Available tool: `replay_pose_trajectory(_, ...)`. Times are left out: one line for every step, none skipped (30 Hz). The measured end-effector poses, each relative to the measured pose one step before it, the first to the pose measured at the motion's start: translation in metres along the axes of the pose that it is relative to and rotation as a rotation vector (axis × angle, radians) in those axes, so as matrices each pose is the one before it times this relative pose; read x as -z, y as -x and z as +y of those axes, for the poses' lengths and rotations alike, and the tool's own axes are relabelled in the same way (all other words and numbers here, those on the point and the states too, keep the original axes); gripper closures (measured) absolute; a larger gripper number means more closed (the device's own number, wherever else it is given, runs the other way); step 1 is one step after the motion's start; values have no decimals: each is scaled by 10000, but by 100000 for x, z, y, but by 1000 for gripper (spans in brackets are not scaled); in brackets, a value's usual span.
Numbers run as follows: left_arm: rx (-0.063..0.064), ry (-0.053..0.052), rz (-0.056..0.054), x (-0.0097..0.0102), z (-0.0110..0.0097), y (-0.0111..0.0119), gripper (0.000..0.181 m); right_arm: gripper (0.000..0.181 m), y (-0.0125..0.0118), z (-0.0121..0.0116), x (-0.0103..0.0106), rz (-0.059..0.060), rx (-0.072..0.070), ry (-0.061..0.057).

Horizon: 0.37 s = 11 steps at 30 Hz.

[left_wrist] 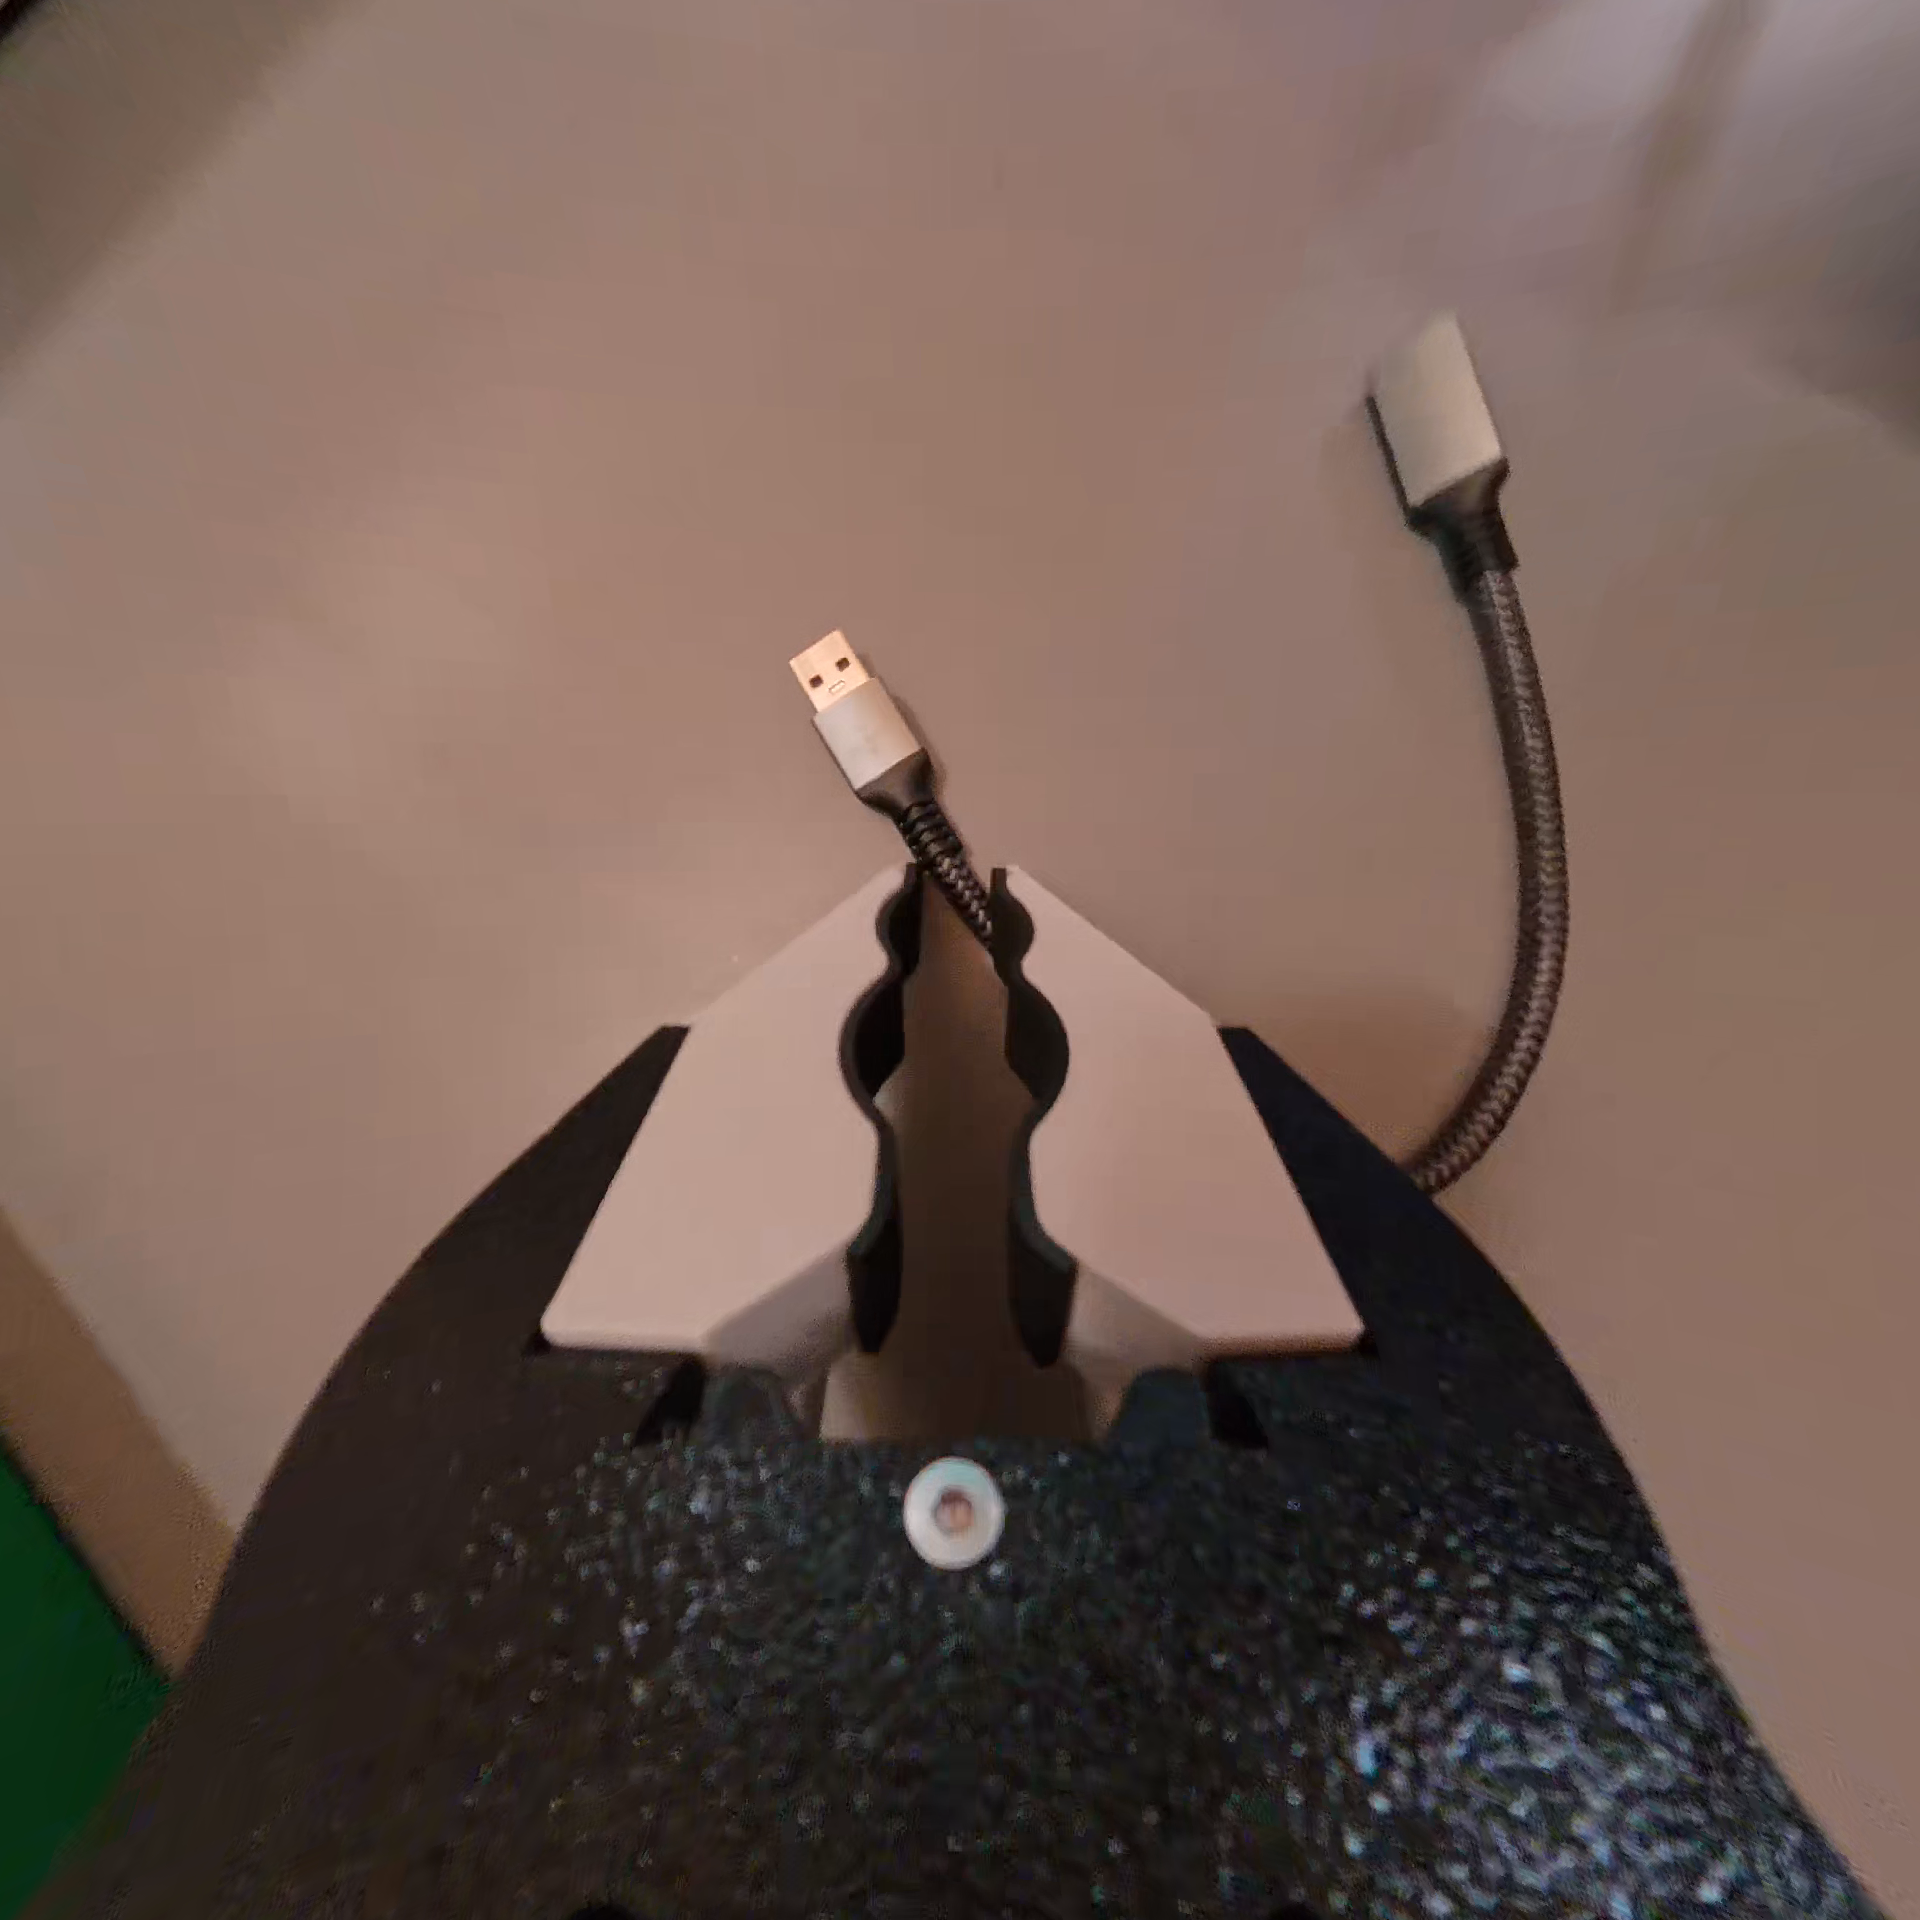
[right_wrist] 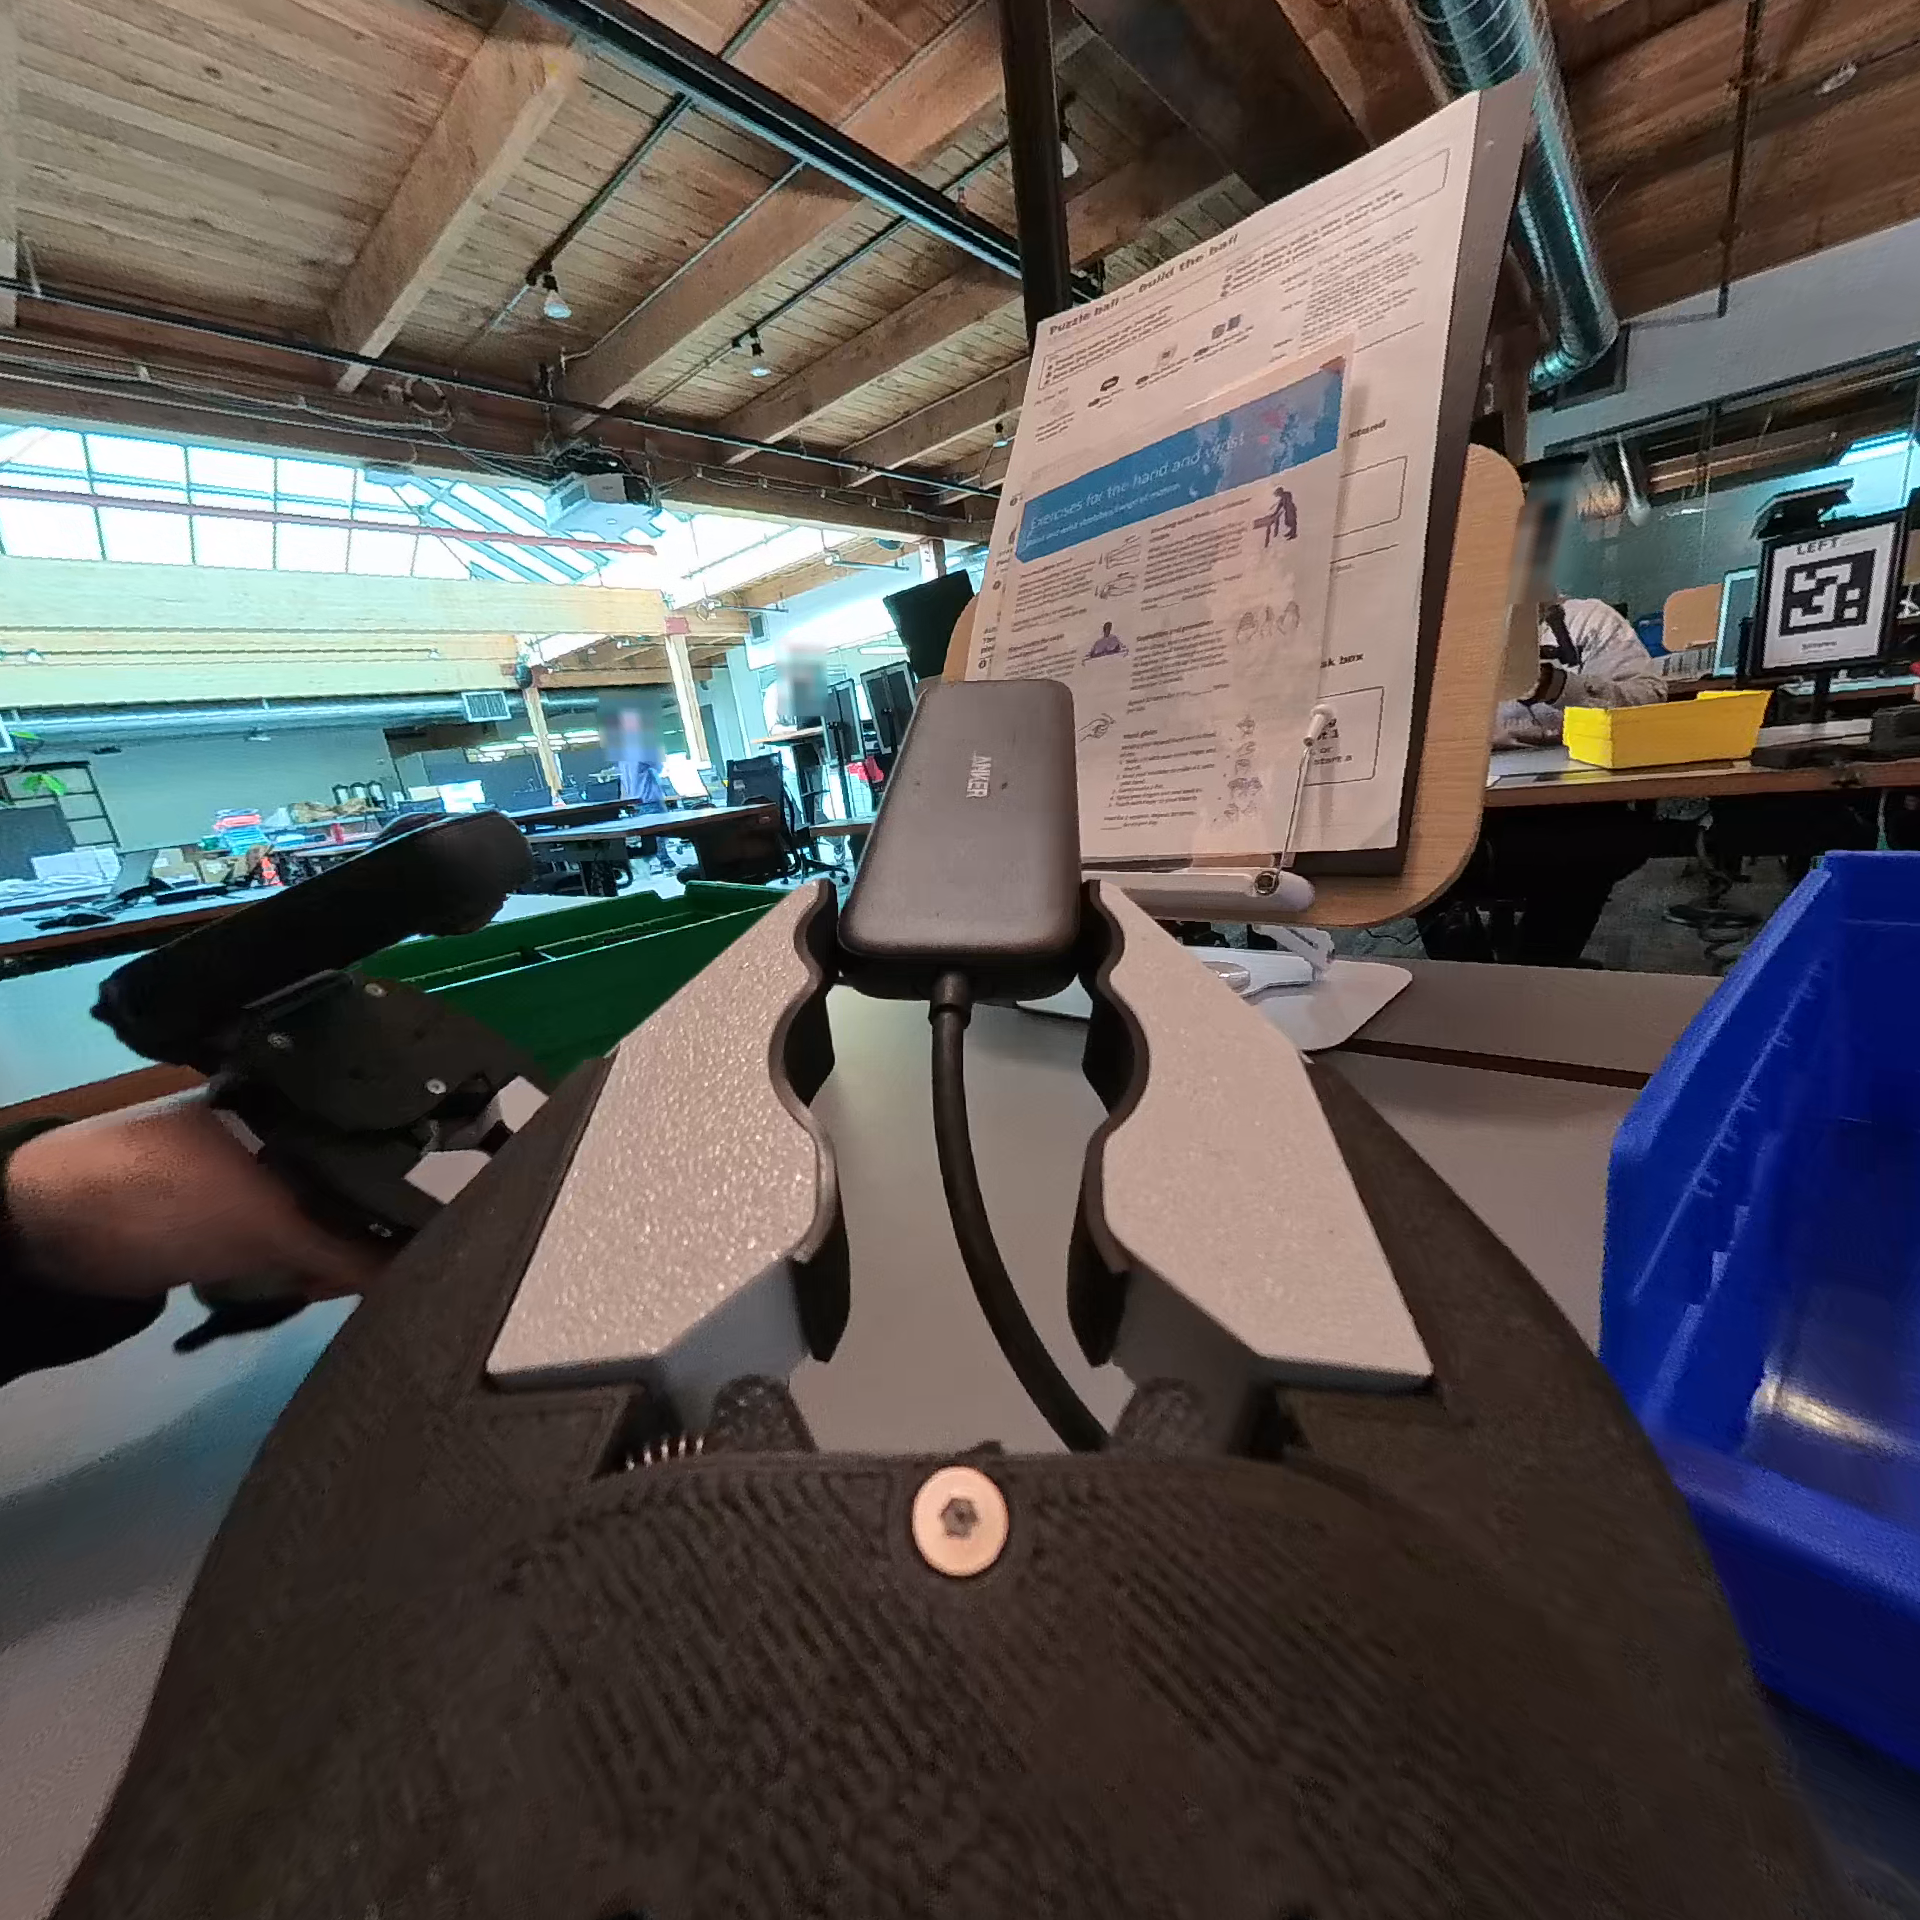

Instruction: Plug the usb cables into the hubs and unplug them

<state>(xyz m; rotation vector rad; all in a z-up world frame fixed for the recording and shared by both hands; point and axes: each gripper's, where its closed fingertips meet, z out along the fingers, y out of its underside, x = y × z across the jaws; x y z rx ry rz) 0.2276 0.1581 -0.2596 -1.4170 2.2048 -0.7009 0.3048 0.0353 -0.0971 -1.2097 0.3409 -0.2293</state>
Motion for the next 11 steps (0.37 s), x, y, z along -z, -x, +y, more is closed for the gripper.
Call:
replay_pose_trajectory(-1011, 2, 257, 59, -5, -179, 171, 136, -22, 6, 13, 10, 8, 7)
replay_pose_trajectory(-1125, -42, 246, 93, 39, -98, 171, 136, -7, -9, 5, -10, -20, -1)
replay_pose_trajectory(-1095, -58, 257, 99, 64, -93, 171, 136, -12, -28, 15, -5, -35, -17)
replay_pose_trajectory(-765, -69, 160, 114, 139, 47, 171, 136, 1, -32, -2, -8, -23, -17)
replay_pose_trajectory(-286, 4, 149, 97, 251, 93, 174, 136, 39, 10, -18, -26, -5, 9)
replay_pose_trajectory(54, -17, 178, 79, 149, 22, 175, 136, 53, 41, -16, -26, 12, 26)
replay_pose_trajectory(266, 2, 143, 45, 81, 20, 175, 136, 59, 34, -32, -19, 26, 23)
replay_pose_trajectory(382, -30, 13, -8, -55, 130, 170, 136, 79, 44, -37, -35, 35, 28)
replay_pose_trajectory(281, -86, 86, -30, -175, -55, 162, 136, 74, 55, -30, -35, 44, 43)
replay_pose_trajectory(150, -185, 166, -43, -334, -255, 159, 136, 35, 89, -41, -10, 33, 62)
replay_pose_trajectory(84, -241, 184, -102, -378, -314, 154, 136, 44, 111, -26, -19, 14, 67)
